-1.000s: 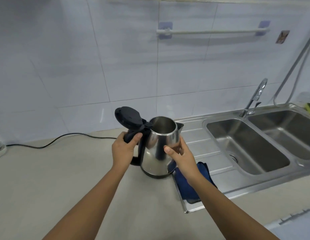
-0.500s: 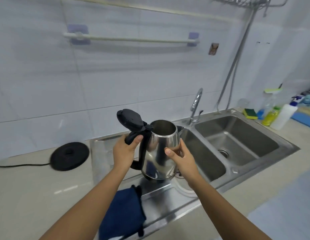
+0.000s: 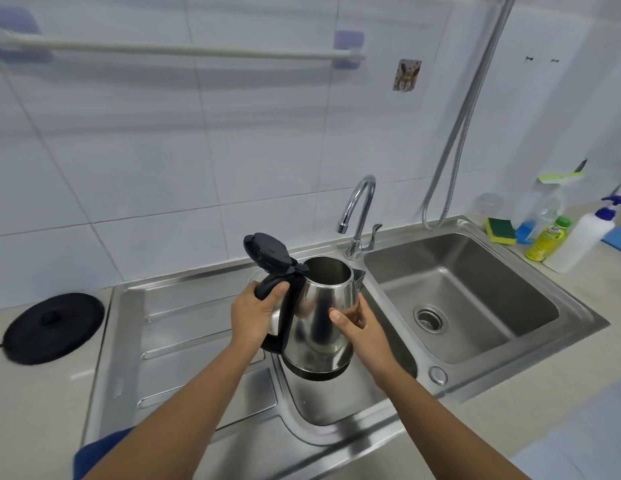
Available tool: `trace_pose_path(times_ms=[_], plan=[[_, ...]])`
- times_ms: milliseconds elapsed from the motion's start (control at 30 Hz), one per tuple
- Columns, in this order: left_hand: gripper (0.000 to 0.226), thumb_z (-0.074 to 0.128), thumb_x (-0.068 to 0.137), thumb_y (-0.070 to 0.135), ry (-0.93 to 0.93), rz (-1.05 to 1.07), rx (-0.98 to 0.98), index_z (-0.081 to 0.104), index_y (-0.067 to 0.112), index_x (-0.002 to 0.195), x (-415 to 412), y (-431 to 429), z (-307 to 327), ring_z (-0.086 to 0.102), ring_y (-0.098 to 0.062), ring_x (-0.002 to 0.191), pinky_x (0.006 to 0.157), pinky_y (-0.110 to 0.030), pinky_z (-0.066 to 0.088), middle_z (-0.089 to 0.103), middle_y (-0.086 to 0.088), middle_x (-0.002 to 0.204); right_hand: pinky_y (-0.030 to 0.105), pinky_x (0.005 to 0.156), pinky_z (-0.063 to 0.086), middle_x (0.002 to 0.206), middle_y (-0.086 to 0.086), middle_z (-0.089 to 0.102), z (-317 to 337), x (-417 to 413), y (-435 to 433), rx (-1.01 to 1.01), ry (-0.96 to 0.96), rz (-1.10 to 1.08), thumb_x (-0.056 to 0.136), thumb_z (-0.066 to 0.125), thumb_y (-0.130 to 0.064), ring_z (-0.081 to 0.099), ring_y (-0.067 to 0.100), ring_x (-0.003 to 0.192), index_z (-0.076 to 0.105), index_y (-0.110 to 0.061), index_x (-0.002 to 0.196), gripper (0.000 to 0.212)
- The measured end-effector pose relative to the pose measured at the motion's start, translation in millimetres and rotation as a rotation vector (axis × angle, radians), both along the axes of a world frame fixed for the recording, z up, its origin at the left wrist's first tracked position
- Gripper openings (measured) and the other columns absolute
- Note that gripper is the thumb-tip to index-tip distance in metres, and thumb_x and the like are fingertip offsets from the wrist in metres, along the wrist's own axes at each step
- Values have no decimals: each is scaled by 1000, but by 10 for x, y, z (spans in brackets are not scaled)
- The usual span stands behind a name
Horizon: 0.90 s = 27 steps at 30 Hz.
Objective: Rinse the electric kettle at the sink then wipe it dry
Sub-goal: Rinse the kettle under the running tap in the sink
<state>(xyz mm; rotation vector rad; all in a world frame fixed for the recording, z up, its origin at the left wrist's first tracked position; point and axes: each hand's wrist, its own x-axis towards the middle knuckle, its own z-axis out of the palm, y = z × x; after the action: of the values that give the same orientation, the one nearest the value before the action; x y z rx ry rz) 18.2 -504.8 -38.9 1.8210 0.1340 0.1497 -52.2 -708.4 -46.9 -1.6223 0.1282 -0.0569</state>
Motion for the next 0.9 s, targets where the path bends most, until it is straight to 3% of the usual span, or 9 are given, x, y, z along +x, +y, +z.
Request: trace_pose_path(times_ms=[167, 333, 467, 533, 567, 633, 700, 800, 900], plan=[[26, 71, 82, 50, 9, -27, 23, 59, 28, 74, 258, -157, -75, 58, -9, 66, 58, -25, 38, 62, 8, 68, 27, 95, 51, 114, -6, 74, -113, 225, -137, -9, 40, -35, 80, 80, -49, 67, 9, 112, 57, -44, 131, 56], [26, 69, 81, 54, 23, -51, 42, 60, 31, 77, 423, -326, -199, 59, -7, 70, 61, -24, 40, 63, 10, 74, 29, 95, 51, 101, -18, 72, -220, 378, -312, -36, 88, -37, 78, 78, -51, 67, 6, 107, 57, -30, 134, 63], [57, 55, 67, 76, 39, -53, 52, 66, 23, 86, 484, -456, -283, 62, -10, 74, 63, -24, 43, 68, 3, 78, 19, 80, 50, 80, -17, 68, -192, 507, -511, -107, 137, -25, 84, 77, -37, 67, -1, 86, 65, -22, 110, 33], [61, 52, 64, 79, 47, -49, 62, 66, 23, 84, 505, -519, -319, 63, -11, 73, 62, -23, 42, 68, 2, 77, 27, 87, 49, 91, -6, 70, -159, 600, -642, -146, 166, 4, 85, 79, -27, 68, 8, 94, 64, -16, 104, 27], [60, 52, 64, 79, 48, -48, 69, 64, 24, 82, 510, -548, -327, 62, -11, 73, 62, -23, 42, 67, 3, 77, 31, 93, 47, 101, -3, 70, -148, 648, -715, -150, 180, 39, 85, 79, -23, 67, 10, 101, 63, -15, 111, 32], [60, 53, 63, 79, 44, -43, 82, 64, 23, 81, 515, -588, -349, 61, -9, 72, 62, -23, 43, 67, 4, 76, 33, 103, 40, 128, -7, 58, -80, 736, -863, -138, 231, 61, 85, 77, -17, 54, 12, 122, 49, -23, 142, 63], [55, 53, 63, 78, 43, -10, 90, 62, 26, 77, 520, -611, -350, 60, -8, 70, 61, -24, 44, 67, 2, 75, 29, 102, 32, 141, -5, 44, 12, 888, -1054, -186, 263, 5, 89, 72, -17, 40, 18, 137, 30, -24, 156, 79], [51, 54, 62, 77, 45, 55, 67, 60, 28, 74, 504, -621, -333, 61, -12, 70, 62, -26, 44, 67, 0, 73, 32, 105, 31, 159, 3, 35, 131, 1261, -1347, -296, 253, -94, 94, 62, -19, 35, 23, 144, 28, -23, 157, 72], [45, 58, 65, 74, 40, 103, 42, 59, 30, 73, 481, -607, -292, 63, -15, 70, 61, -27, 42, 67, 3, 71, 43, 113, 31, 160, 11, 34, 198, 1746, -1483, -529, 251, -119, 96, 55, -19, 34, 32, 144, 34, -9, 153, 61]])
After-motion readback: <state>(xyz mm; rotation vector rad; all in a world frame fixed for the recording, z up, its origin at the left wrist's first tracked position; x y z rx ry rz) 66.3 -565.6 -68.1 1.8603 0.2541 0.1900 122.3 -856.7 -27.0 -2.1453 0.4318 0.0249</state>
